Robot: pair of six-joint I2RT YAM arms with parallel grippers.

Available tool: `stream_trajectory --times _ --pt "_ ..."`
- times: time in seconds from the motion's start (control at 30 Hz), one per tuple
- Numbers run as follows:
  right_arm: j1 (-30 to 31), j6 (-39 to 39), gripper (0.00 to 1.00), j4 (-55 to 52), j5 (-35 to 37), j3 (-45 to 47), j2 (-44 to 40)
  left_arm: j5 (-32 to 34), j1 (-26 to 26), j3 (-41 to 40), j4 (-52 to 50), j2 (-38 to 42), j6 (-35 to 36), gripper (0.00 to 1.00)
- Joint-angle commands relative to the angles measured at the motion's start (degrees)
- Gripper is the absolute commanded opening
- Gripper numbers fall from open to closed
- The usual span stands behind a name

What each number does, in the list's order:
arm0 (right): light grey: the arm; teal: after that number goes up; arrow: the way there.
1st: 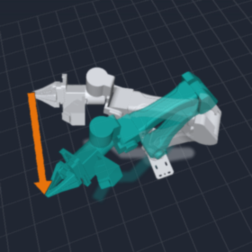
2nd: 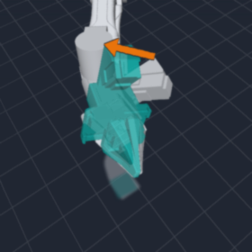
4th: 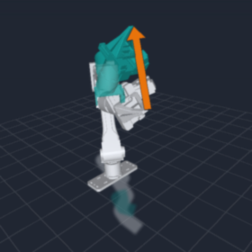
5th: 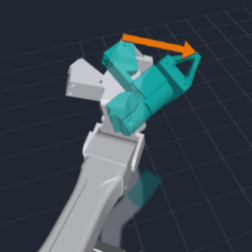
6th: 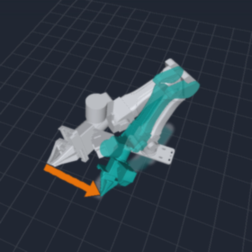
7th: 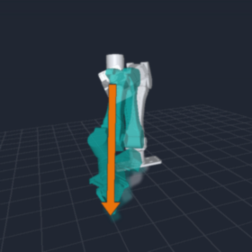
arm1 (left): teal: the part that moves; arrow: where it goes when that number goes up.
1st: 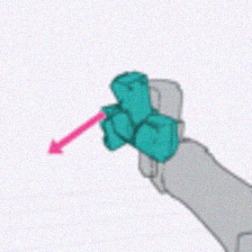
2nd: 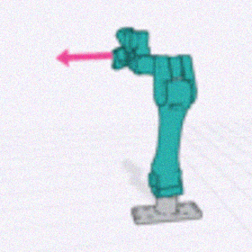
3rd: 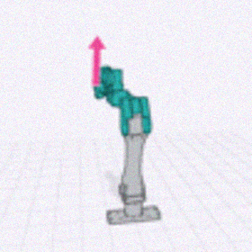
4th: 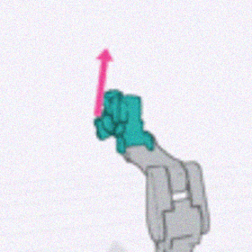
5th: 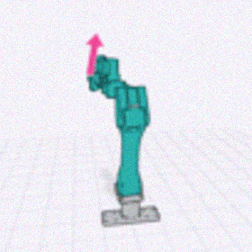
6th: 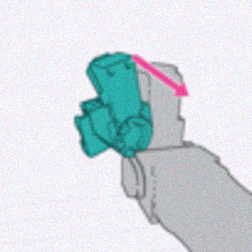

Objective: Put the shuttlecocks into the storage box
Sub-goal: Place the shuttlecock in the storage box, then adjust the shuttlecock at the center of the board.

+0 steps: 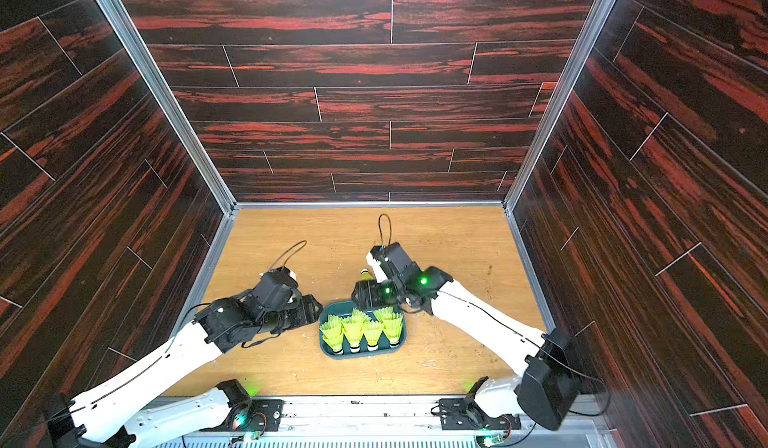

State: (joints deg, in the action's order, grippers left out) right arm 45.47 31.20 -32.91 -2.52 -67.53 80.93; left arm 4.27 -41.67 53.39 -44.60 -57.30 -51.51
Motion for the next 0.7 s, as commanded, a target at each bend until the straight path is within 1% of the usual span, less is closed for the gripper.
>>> stream_trajectory --times 0.0,0.07,0.13,0.27,0.33,0.37,0.5,0.57,0.67 --pt "-2.36 -1.54 0.84 -4.45 8.27 -3.02 3.52 3.57 1.09 2.32 -0.89 -0.51 4.88 0.83" --pt "-4.09 -2.23 0.78 -4.92 10.61 -4.21 6.02 1.00 3.56 3.30 0.86 -2.58 6.71 0.83" --pt "-6.29 -3.18 0.72 -4.43 11.43 -4.54 8.54 -1.93 6.53 3.74 3.28 -4.83 8.17 0.83" --pt "-9.38 -5.36 0.69 -3.83 13.16 -6.47 14.57 -5.83 11.25 3.90 8.75 -8.71 11.07 0.83" --pt "-10.15 -6.18 0.68 -4.03 14.43 -8.04 17.69 -8.16 13.23 4.04 11.14 -11.29 12.59 0.83" --pt "-10.63 -6.68 0.68 -3.92 14.78 -8.81 19.18 -9.65 14.33 4.44 13.90 -13.04 13.48 0.83" --pt "-11.76 -9.67 0.67 -4.08 16.97 -12.17 25.67 -13.52 16.83 7.80 14.32 -19.26 15.91 0.82" --pt "-11.73 -11.99 0.68 -3.56 17.34 -14.16 28.97 -14.40 17.64 8.49 14.32 -21.01 16.44 0.81" --pt "-11.72 -15.16 0.71 -2.43 16.58 -16.20 32.36 -15.70 19.31 6.82 16.53 -22.05 16.21 0.81"
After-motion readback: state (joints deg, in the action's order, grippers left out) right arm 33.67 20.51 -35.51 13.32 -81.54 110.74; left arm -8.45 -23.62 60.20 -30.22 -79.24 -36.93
